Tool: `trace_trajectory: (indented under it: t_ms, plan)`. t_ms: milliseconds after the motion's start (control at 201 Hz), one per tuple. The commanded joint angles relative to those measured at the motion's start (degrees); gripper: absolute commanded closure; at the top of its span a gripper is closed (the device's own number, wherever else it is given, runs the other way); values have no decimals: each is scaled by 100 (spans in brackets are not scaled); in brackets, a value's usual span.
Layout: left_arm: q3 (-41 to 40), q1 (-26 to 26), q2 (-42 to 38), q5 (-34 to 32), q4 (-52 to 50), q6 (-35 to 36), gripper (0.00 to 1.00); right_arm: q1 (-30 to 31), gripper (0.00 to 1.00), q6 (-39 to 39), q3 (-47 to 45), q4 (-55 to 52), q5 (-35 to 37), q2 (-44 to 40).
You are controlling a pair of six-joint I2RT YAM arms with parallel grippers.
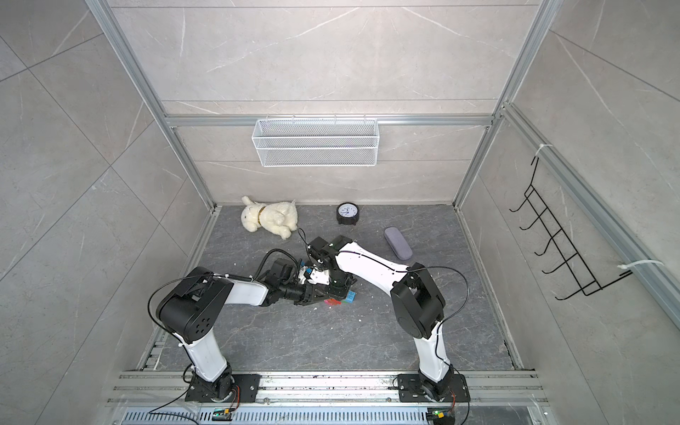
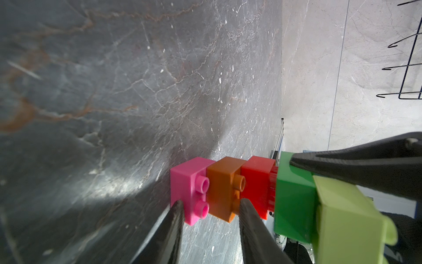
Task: Assemble the letter y with lego
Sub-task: Assemble the lego brick with the lego brick.
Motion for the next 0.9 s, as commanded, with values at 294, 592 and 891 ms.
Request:
trace_trajectory:
  t_ms: [294, 592, 891]
  plan:
    - [-314, -110, 400, -1068, -1168, 264, 59, 209, 69, 266, -132, 214, 76, 609]
    - [-305, -105, 418, -1068, -1167, 256, 59, 299, 69, 147, -235, 234, 147, 574]
    - [-296, -114, 438, -1064, -1175, 267, 59, 386, 69, 28, -219, 260, 71, 549]
